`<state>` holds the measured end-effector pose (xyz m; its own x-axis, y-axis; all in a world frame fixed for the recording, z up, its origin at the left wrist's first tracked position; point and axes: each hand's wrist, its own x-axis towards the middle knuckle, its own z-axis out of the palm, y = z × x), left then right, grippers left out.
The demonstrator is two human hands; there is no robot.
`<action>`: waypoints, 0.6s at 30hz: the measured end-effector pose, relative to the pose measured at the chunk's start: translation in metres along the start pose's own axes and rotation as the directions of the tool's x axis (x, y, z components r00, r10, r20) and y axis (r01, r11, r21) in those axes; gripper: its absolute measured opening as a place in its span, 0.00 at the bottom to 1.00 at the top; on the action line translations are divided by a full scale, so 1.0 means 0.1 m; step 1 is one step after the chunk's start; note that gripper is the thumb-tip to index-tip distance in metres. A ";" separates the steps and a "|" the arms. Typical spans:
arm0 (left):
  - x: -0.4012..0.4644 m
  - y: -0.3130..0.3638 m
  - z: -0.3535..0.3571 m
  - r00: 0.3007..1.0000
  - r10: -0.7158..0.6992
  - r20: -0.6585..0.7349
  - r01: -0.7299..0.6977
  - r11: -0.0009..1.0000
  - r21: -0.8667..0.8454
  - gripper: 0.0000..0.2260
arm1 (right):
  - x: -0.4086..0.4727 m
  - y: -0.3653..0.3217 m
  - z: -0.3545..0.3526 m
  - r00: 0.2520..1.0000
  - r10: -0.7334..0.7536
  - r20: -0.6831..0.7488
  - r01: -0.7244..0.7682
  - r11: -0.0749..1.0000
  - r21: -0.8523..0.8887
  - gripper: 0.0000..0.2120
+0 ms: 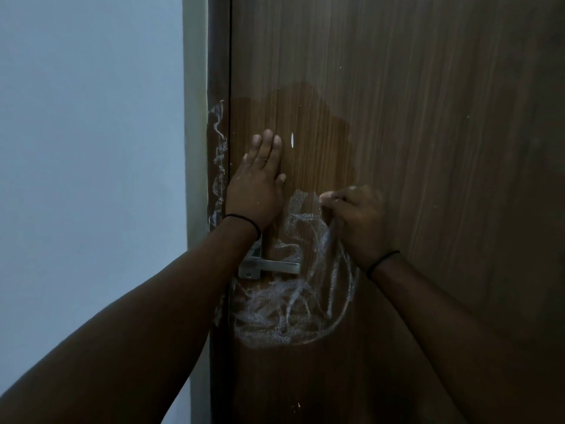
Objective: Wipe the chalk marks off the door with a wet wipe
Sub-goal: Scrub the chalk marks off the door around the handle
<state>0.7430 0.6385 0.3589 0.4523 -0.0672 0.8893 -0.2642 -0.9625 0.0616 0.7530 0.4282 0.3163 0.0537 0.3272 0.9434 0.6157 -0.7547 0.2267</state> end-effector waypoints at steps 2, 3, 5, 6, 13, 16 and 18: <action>-0.01 -0.01 -0.01 1.000 0.002 0.003 -0.002 1.000 0.003 0.29 | -0.17 -0.07 0.02 0.995 -0.061 0.078 0.062 0.998 -0.007 0.10; -0.01 -0.02 -0.01 1.000 0.005 0.006 -0.005 1.000 0.005 0.29 | -0.26 -0.06 0.01 0.994 -0.064 0.088 0.064 0.998 -0.002 0.11; -0.02 -0.03 0.00 1.000 0.009 0.011 -0.009 1.000 0.011 0.29 | -0.32 0.04 -0.06 0.999 -0.021 0.050 0.021 1.000 -0.002 0.10; -0.03 -0.02 0.00 1.000 0.008 0.010 -0.008 1.000 0.012 0.28 | -0.30 0.09 -0.08 1.000 0.011 0.012 -0.011 1.000 -0.006 0.09; -0.06 -0.02 0.04 1.000 -0.006 -0.001 0.006 1.000 -0.009 0.28 | -0.30 -0.08 -0.02 0.993 0.015 0.114 -0.016 1.000 0.003 0.09; -0.08 -0.02 0.04 1.000 0.001 0.007 -0.001 1.000 -0.007 0.28 | -0.48 0.02 -0.11 0.993 0.032 0.113 -0.032 0.999 -0.003 0.11; -0.09 -0.02 0.05 1.000 0.001 0.011 -0.001 1.000 -0.006 0.28 | -0.47 0.12 -0.17 0.992 0.118 0.045 -0.119 0.993 0.013 0.09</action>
<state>0.7439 0.6399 0.3481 0.4618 -0.0711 0.8841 -0.2700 -0.9607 0.0638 0.7443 0.3945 0.2786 0.1615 0.2611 0.9517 0.6153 -0.7806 0.1098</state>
